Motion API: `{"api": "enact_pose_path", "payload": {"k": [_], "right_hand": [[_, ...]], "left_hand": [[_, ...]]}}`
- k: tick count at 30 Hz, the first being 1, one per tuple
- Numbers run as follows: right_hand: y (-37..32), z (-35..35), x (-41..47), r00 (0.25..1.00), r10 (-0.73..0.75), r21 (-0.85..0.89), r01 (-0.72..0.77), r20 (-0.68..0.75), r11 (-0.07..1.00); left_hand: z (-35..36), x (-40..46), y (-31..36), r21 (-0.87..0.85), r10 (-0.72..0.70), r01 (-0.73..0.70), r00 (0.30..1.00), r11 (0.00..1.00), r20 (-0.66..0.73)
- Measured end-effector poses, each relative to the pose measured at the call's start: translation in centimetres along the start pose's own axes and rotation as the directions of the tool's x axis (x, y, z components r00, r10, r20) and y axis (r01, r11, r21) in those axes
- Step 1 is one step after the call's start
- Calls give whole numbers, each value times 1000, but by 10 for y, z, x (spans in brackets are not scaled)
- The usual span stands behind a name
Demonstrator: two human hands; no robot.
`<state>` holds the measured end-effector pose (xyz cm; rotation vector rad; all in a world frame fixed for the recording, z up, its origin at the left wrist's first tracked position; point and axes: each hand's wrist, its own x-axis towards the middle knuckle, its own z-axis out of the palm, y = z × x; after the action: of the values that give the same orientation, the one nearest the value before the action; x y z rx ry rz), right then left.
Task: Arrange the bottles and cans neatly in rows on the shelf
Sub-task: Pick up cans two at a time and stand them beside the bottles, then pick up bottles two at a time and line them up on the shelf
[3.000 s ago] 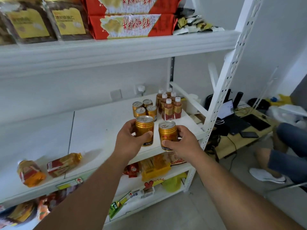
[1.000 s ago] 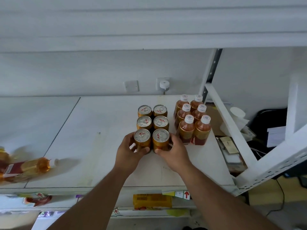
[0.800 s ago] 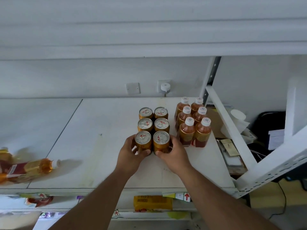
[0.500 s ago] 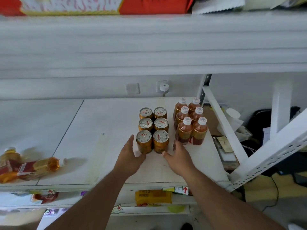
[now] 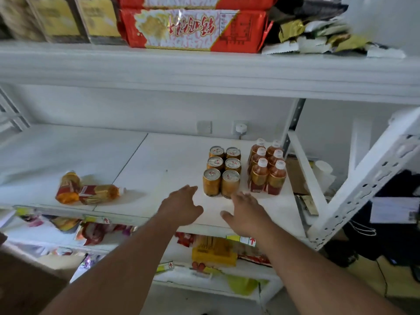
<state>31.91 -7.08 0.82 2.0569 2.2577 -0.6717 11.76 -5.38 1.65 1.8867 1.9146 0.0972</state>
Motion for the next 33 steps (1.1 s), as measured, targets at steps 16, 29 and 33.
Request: {"api": "enact_pose_path", "payload": {"k": [16,29,33], "right_hand": [[-77,44,-115,975,-210,8,210,70,978],[-239,111,-157,962,-247,0,248,113,969],[-279,129,-166,960,-255,33,253,119,967]], "left_hand": [[8,-169,-51,-109,-130,122,989,987,-75],[-27,-266,-208,-254,-258,222,959,942,-119],[-36,-282,-255,-278,-283,246,954,929,-102]]}}
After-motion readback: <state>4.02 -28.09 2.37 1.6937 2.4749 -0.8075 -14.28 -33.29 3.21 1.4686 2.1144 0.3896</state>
